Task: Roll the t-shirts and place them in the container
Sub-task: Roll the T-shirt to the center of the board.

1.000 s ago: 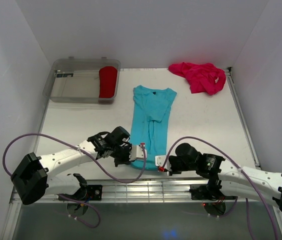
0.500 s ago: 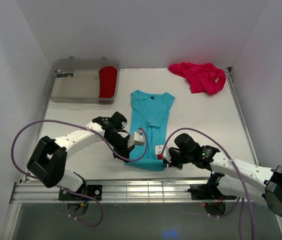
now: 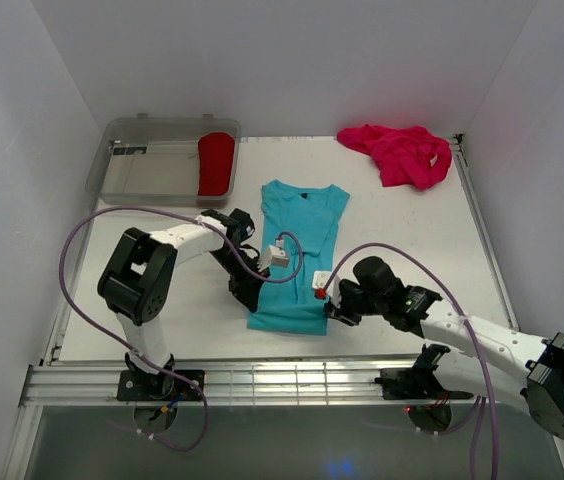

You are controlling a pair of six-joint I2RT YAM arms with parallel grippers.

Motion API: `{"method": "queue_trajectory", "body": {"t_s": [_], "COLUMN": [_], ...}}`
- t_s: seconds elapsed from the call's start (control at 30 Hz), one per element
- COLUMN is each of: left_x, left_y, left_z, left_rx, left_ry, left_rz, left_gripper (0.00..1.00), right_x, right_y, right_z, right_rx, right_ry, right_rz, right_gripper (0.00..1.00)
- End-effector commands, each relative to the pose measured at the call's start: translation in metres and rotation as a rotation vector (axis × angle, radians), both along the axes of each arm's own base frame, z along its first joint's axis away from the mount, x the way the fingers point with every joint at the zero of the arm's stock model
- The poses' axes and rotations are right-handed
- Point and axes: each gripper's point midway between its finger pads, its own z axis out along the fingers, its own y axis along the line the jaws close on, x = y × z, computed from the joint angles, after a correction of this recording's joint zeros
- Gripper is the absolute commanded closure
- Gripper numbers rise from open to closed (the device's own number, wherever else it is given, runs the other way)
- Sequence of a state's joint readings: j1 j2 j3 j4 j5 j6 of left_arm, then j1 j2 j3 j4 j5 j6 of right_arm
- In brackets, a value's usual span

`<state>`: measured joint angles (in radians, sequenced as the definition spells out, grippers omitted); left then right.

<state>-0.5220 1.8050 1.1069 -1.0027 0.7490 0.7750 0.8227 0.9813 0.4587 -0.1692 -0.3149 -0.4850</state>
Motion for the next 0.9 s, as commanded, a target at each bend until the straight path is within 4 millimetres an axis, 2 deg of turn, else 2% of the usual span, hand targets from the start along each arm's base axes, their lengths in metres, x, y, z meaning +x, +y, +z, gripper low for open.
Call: {"method": "queue_trajectory", "body": {"t_s": [0.0, 0.13, 0.17, 0.3, 0.37, 0.43, 0.47, 0.5, 0.53, 0.6, 0.7, 0.87], "left_x": [0.016, 0.027, 0.029, 0.030, 0.029, 0.026, 0.026, 0.026, 0.026, 0.026, 0.033, 0.048], "left_y": [-0.011, -0.017, -0.018, -0.022, -0.021, -0.018, -0.017, -0.015, -0.014, -0.014, -0.015, -0.014], "left_z": [0.022, 0.027, 0.028, 0.034, 0.036, 0.033, 0.032, 0.030, 0.029, 0.027, 0.027, 0.034], "left_rx": [-0.061, -0.070, -0.075, -0.083, -0.084, -0.073, -0.067, -0.057, -0.050, -0.040, -0.028, -0.020], "left_ry": [-0.032, -0.060, -0.062, -0.048, -0.052, -0.054, -0.052, -0.054, -0.054, -0.046, -0.054, -0.151], "left_rz": [0.022, 0.029, 0.032, 0.056, 0.058, 0.053, 0.053, 0.054, 0.057, 0.068, 0.094, 0.103], "left_gripper": [0.96, 0.94, 0.93, 0.91, 0.89, 0.87, 0.86, 0.85, 0.83, 0.80, 0.77, 0.68], "right_x": [0.016, 0.030, 0.033, 0.023, 0.013, 0.001, -0.002, -0.007, -0.014, -0.024, -0.022, -0.002], "right_y": [-0.002, -0.005, -0.004, 0.008, 0.015, 0.020, 0.022, 0.023, 0.030, 0.039, 0.046, 0.042], "right_z": [0.009, 0.026, 0.035, 0.076, 0.084, 0.081, 0.074, 0.065, 0.065, 0.057, 0.046, 0.024], "right_rx": [0.007, 0.036, 0.057, 0.180, 0.226, 0.249, 0.240, 0.233, 0.266, 0.266, 0.254, 0.220], "right_ry": [-0.051, -0.101, -0.109, -0.066, -0.021, 0.041, 0.077, 0.116, 0.169, 0.241, 0.273, 0.249], "right_rz": [-0.070, -0.158, -0.176, -0.177, -0.138, -0.102, -0.099, -0.097, -0.075, -0.053, -0.086, -0.206], "right_gripper": [0.62, 0.49, 0.48, 0.50, 0.56, 0.68, 0.72, 0.74, 0.79, 0.81, 0.83, 0.87]}}
